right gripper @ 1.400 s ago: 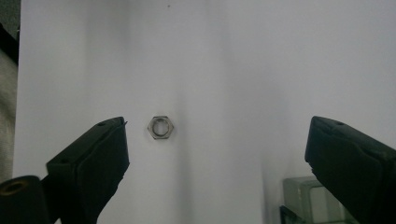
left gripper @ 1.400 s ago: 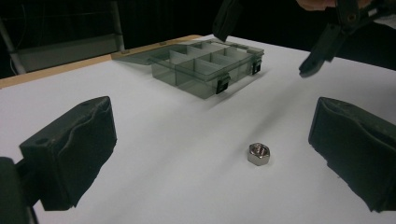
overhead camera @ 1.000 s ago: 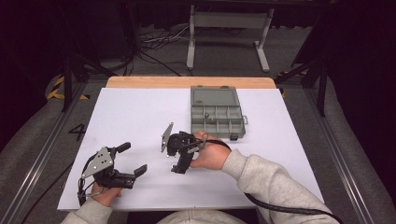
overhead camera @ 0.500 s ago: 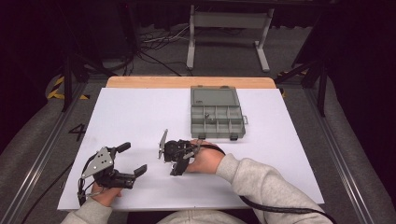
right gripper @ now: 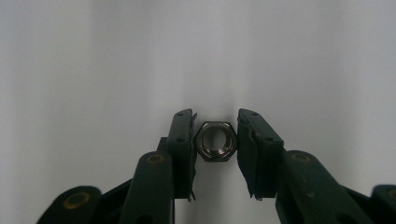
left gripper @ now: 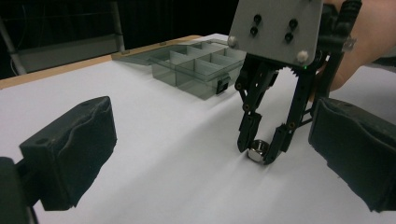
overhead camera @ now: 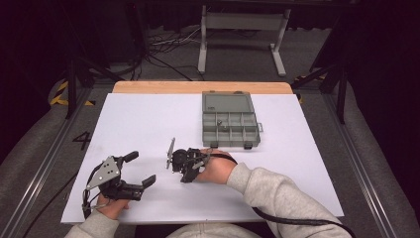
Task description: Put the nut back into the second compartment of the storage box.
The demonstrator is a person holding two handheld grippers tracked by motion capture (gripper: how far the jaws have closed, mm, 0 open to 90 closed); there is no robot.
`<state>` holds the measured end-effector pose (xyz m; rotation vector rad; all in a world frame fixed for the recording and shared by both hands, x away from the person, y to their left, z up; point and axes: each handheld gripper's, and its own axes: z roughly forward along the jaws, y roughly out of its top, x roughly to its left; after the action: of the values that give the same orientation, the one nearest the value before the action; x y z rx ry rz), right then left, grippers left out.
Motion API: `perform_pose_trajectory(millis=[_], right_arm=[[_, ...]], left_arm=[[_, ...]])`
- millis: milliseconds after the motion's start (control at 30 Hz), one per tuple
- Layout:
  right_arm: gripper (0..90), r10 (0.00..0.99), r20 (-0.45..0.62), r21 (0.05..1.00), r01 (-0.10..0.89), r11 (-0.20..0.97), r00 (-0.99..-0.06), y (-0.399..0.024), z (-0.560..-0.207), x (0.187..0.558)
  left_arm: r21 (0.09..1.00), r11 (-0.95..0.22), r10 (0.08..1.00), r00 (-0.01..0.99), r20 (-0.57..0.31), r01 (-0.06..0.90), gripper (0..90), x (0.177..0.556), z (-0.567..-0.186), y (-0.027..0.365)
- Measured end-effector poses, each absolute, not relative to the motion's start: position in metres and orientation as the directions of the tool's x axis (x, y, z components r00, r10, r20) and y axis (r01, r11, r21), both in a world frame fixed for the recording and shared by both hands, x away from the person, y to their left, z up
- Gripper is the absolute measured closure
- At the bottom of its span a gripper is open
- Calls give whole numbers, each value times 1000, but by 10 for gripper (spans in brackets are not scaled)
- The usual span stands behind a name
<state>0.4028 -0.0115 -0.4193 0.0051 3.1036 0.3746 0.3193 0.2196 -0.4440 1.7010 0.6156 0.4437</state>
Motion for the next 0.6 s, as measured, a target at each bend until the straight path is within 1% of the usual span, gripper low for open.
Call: perform_pose_trajectory(millis=[167,333,433,600], right_arm=[[676,16,-25,253,9,967,-1000,-15,-405,405],[676,29,-48,275,14,961,-998,-21,-382,411],[676,46,-52,300,28,953,-998,-25,-367,418],[676,72,-79,315,43,948,-994,-30,-347,429]], left_arm=[[976,-146,617,786,-36,159,17,319,-444,219],[977,-144,619,784,-36,159,17,320,-444,219],[977,-144,619,784,-36,159,17,320,-444,219],[977,-142,619,784,-38,159,17,320,-444,219]])
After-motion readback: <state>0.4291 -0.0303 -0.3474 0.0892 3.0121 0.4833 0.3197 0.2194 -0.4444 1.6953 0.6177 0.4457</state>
